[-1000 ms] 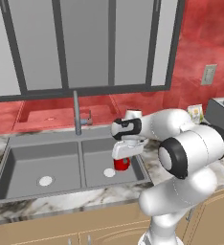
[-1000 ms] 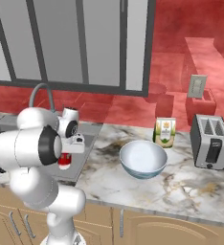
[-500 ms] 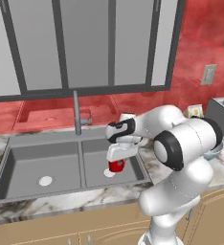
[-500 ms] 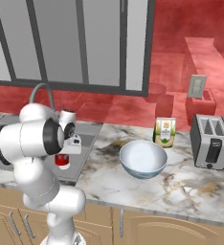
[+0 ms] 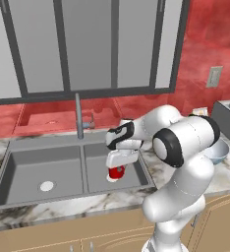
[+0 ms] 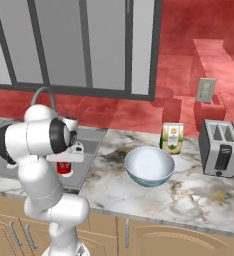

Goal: Pick the mug and place it in the sink. Pick the bowl and place it in the open cabinet and then close the cabinet.

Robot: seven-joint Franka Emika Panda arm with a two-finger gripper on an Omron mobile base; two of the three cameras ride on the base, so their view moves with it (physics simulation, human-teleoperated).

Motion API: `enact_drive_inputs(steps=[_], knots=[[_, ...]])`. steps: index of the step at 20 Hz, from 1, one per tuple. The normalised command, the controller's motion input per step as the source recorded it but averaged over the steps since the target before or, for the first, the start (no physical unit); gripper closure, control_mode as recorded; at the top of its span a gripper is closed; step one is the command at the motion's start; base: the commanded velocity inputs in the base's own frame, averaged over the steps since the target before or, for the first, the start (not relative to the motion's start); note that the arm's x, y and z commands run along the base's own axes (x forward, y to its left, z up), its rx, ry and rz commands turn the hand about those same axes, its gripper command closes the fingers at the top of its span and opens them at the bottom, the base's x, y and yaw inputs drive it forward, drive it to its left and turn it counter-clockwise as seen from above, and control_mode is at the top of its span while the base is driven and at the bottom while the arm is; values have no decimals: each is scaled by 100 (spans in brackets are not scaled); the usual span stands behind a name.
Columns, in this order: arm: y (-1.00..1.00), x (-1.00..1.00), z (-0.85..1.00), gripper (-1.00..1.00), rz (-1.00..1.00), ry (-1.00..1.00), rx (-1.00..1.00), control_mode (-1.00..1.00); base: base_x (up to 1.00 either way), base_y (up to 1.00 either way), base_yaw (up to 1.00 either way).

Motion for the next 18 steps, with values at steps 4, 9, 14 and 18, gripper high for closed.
enact_drive_inputs(steps=[4, 9, 14, 18], knots=[[0, 8, -28, 100, 0, -3, 0, -100, 0, 0, 0], [0, 9, -28, 100, 0, -4, 0, -100, 0, 0, 0], [1, 9, -26, 100, 0, -6, 0, -100, 0, 0, 0], [0, 16, -23, 100, 0, -6, 0, -100, 0, 0, 0]])
